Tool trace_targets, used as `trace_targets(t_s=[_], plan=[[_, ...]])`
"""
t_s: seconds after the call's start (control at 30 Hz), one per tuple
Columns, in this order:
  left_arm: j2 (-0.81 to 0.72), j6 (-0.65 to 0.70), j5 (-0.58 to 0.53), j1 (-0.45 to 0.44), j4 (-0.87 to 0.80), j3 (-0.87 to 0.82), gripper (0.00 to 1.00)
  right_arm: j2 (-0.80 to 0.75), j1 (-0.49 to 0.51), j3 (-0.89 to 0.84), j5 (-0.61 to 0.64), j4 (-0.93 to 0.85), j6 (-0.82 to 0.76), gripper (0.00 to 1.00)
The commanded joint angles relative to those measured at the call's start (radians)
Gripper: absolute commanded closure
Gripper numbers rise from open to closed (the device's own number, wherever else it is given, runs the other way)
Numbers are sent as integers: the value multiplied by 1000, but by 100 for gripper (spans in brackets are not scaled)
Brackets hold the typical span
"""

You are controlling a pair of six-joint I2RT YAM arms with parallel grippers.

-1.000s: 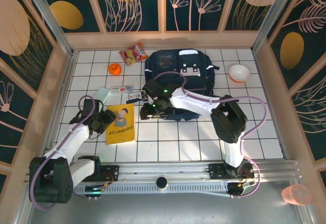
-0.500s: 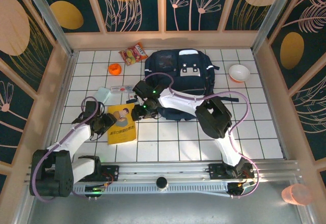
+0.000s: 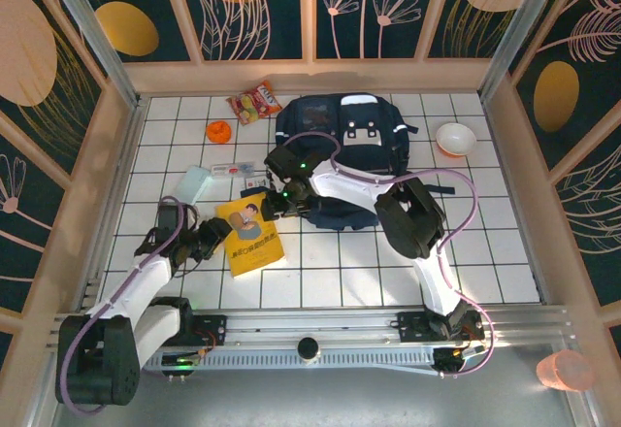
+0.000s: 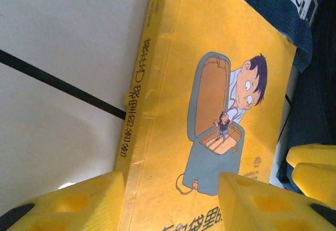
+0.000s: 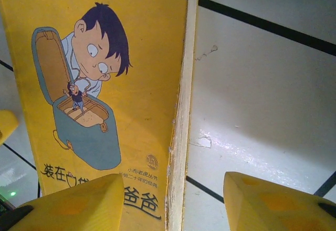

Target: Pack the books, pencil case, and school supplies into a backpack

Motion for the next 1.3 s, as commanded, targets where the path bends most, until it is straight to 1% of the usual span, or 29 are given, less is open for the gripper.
trace_targets(t_s=[0.0, 0.07, 0.17, 0.3, 0.43, 0.53, 0.6, 0.73, 0.8, 1.0, 1.1, 1.27], plan=[[7, 14, -61, -4, -96, 21, 51, 33, 24, -10, -41, -25, -26, 49], [26, 8, -46, -3, -81, 7, 52, 48, 34, -4, -66, -27, -36, 51], [46, 19, -34, -4, -74, 1, 53, 80, 43, 19, -57, -55, -53, 56], [64, 24, 13, -3, -32, -7, 54, 109, 38, 19, 0, -79, -28, 73], [83, 37, 58, -3, -1, -13, 54, 124, 7, -23, -44, -59, -2, 87], [82, 36, 90, -4, 14, -21, 53, 126, -18, -65, -77, -22, 17, 94], [79, 30, 116, -4, 38, -31, 53, 128, -30, -89, -97, 1, 27, 95], [67, -9, 209, -4, 120, -48, 54, 129, -38, -115, -132, 35, 35, 97], [46, -7, 256, -3, 145, -45, 54, 127, -38, -115, -140, 40, 34, 97], [-26, -14, 351, -4, 168, -8, 54, 121, -36, -119, -169, 65, 51, 97], [-33, -24, 364, -3, 199, 2, 54, 117, -36, -114, -169, 67, 55, 97], [34, 35, 274, -3, 137, 17, 57, 109, -36, -114, -157, 69, 61, 97]])
